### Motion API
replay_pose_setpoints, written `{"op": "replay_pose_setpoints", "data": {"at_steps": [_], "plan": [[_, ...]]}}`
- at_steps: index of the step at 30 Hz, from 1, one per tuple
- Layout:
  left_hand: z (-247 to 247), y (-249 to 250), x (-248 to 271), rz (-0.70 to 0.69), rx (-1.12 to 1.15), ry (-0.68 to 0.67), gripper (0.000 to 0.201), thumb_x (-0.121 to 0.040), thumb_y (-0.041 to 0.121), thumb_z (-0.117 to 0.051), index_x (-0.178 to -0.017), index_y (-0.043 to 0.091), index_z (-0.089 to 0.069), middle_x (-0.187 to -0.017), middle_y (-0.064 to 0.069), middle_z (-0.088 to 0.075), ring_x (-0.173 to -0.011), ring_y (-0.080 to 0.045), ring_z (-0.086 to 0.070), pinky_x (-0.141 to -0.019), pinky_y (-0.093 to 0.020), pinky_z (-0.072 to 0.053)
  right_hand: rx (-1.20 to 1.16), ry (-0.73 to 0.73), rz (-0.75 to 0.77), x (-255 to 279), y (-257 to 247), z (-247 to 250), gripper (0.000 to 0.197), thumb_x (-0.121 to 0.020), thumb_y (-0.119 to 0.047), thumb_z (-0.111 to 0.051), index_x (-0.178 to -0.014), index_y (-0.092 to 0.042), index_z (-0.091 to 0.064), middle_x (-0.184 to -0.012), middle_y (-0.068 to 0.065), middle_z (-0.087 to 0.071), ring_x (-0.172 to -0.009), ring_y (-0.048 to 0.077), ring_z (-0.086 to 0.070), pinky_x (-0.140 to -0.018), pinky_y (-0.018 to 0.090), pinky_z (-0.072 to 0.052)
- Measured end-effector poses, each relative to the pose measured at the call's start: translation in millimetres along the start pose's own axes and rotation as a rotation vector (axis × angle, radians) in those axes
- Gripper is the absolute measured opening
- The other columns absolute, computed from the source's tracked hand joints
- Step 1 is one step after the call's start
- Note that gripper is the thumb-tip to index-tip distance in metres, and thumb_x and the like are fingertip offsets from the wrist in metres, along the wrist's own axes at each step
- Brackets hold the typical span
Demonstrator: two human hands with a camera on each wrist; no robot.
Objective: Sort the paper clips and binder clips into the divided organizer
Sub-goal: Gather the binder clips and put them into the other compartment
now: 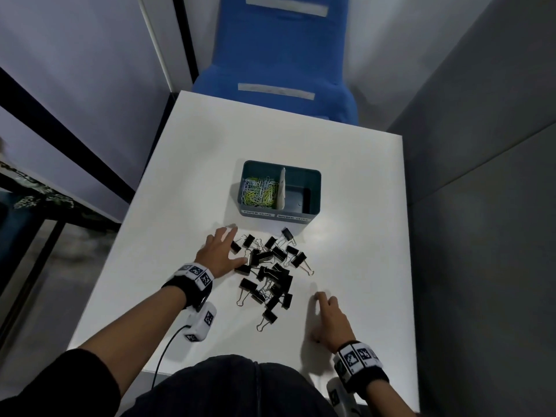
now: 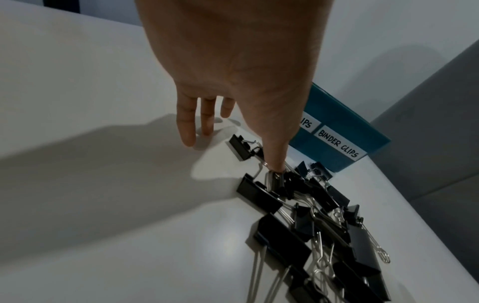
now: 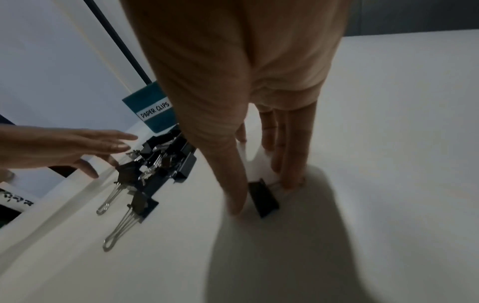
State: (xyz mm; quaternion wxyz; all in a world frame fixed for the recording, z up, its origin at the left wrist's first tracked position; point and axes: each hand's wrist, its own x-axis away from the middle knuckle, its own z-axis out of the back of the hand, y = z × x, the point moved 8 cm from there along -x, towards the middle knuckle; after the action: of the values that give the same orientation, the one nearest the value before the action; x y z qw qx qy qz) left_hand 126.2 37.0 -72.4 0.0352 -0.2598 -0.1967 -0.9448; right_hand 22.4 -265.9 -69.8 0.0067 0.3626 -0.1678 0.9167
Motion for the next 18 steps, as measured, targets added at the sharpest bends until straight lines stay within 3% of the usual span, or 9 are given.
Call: {"op": "replay_pose_setpoints", "data": {"at_steps": [3, 7, 10, 14, 18], "plan": [[-10, 19, 1, -0.098, -0.097, -0.056, 0.086, -0.085, 0.060, -0.057, -0.151, 0.029, -0.012, -0.156, 0.002, -0.015, -0.135, -0.028, -0.025, -0.095, -0.046, -0.045, -0.106, 0.059, 0.023, -5, -10, -1, 0.057, -0.072, -0.008, -0.063, -0.120, -0.025, -0.038, -0.104, -0.001, -0.043, -0.078, 0.022, -0.049, -0.069, 0.028, -0.039], [-25, 36, 15, -0.165, -0.128, -0.068, 0.081, -0.085, 0.055, -0.058, -0.148, 0.020, -0.021, -0.148, 0.000, -0.025, -0.127, -0.024, -0.032, -0.081, -0.040, -0.051, -0.247, 0.124, 0.084, -18, -29, 2, 0.047, -0.075, -0.008, -0.065, -0.115, -0.024, -0.047, -0.096, -0.005, -0.044, -0.081, 0.018, -0.048, -0.069, 0.026, -0.036], [-27, 41, 27, -0.183, -0.165, -0.026, 0.075, -0.088, 0.052, -0.055, -0.147, 0.018, -0.023, -0.142, -0.002, -0.031, -0.121, -0.024, -0.036, -0.074, -0.036, -0.049, -0.269, 0.300, 0.144, -24, -42, 24, 0.026, -0.086, -0.019, -0.061, -0.110, -0.021, -0.053, -0.096, -0.005, -0.048, -0.076, 0.013, -0.049, -0.068, 0.028, -0.039], [-14, 59, 32, -0.267, -0.194, 0.070, 0.067, -0.090, 0.043, -0.057, -0.145, 0.014, -0.031, -0.142, -0.006, -0.036, -0.121, -0.027, -0.038, -0.085, -0.040, -0.048, -0.183, 0.458, 0.161, -39, -55, 63, 0.031, -0.092, -0.037, -0.057, -0.118, -0.019, -0.055, -0.114, 0.002, -0.049, -0.096, 0.019, -0.053, -0.070, 0.030, -0.046], [-8, 95, 13, -0.371, -0.294, 0.042, 0.072, -0.089, 0.043, -0.057, -0.147, 0.014, -0.025, -0.153, -0.008, -0.025, -0.132, -0.029, -0.031, -0.100, -0.044, -0.041, 0.035, 0.360, 0.180, -70, -74, 78, 0.052, -0.089, -0.045, -0.058, -0.135, -0.024, -0.044, -0.128, 0.008, -0.041, -0.114, 0.026, -0.041, -0.077, 0.037, -0.050]]}}
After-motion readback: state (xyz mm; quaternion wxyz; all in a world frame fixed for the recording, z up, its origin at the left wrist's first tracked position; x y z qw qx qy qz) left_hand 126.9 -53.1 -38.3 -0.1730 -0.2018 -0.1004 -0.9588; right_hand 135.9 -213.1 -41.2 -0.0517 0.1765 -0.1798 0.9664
